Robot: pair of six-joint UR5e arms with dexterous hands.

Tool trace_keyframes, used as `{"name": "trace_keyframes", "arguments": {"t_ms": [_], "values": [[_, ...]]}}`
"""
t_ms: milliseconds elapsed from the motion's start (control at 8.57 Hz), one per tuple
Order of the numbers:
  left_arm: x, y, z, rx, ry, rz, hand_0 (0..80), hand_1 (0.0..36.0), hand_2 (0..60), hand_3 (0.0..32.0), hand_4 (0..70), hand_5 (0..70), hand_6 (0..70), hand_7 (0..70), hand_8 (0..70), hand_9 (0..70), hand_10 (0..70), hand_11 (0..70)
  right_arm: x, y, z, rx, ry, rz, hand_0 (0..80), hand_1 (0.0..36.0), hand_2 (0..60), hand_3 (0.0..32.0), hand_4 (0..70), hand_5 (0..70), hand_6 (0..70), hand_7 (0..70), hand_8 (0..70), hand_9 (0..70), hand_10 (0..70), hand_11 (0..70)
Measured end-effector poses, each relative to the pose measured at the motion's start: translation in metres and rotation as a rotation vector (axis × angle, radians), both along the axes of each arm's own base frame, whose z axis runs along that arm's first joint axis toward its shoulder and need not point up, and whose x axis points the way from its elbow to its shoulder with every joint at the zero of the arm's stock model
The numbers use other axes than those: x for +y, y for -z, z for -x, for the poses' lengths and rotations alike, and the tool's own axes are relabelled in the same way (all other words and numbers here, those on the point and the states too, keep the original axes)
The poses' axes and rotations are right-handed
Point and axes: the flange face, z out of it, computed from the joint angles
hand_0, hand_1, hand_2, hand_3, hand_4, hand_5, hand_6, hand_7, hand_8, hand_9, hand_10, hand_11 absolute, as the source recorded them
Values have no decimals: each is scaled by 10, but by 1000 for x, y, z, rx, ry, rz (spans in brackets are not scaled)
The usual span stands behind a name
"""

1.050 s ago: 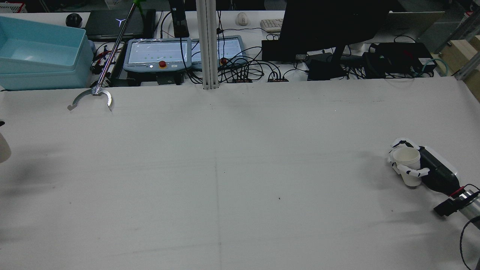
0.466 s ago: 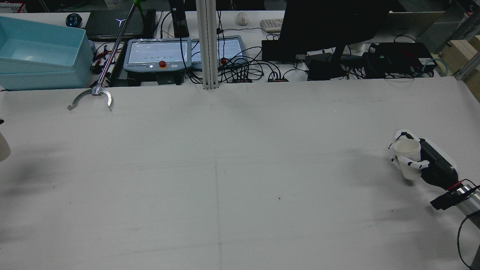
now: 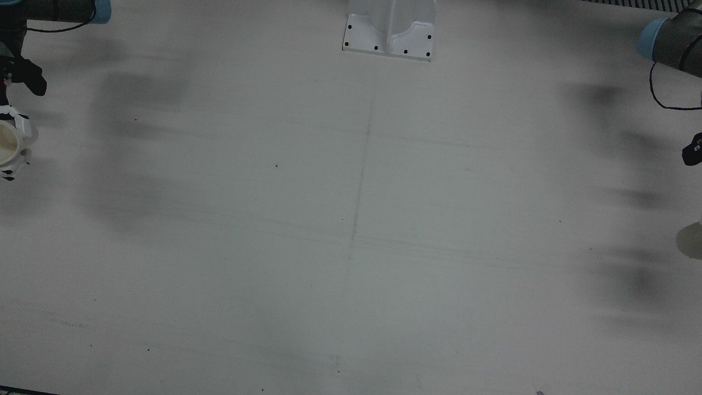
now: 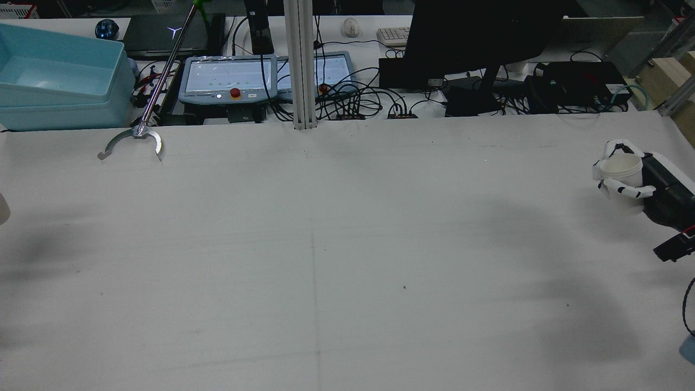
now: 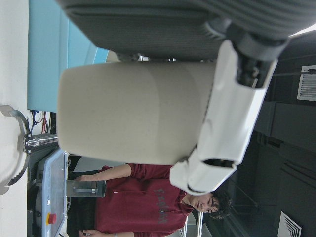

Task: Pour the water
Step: 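Lift the white cup with the right hand and raise it high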

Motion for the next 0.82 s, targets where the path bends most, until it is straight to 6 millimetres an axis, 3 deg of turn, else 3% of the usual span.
{"name": "trace_keyframes", "arguments": {"t_ms": [117, 233, 350, 466, 583, 816], "values": [[-2, 7, 5, 2, 4, -5, 800, 360, 600, 0, 159, 250, 199, 420, 128, 215, 130, 237, -13, 10, -37, 69, -29, -4, 552, 360, 600, 0, 56, 541, 550, 657, 378, 502, 564, 700], [-4, 15, 11, 1, 6, -8, 800, 360, 600, 0, 159, 251, 199, 421, 129, 216, 130, 238, -22, 17, -65, 123, -47, 1, 541, 360, 600, 0, 8, 333, 537, 651, 374, 500, 566, 700], [-4, 22, 16, 1, 10, -8, 800, 360, 600, 0, 162, 255, 203, 425, 129, 216, 130, 237, -28, 22, -82, 150, -60, 6, 551, 360, 600, 0, 0, 76, 550, 665, 379, 504, 559, 700], [-4, 29, 20, 6, 11, -5, 800, 360, 600, 0, 163, 255, 202, 425, 129, 216, 128, 235, -36, 30, -92, 161, -73, 5, 577, 360, 600, 0, 0, 52, 567, 700, 384, 512, 543, 700], [-4, 36, 25, 11, 15, 0, 800, 360, 600, 0, 163, 257, 205, 426, 130, 217, 130, 237, -48, 41, -97, 169, -84, 6, 569, 360, 600, 0, 0, 47, 549, 673, 375, 501, 541, 700], [-6, 44, 36, 11, 19, 0, 800, 360, 600, 0, 160, 251, 203, 424, 131, 218, 131, 240, -80, 82, -101, 218, -102, -36, 599, 360, 600, 0, 0, 49, 545, 676, 361, 485, 525, 700]]}}
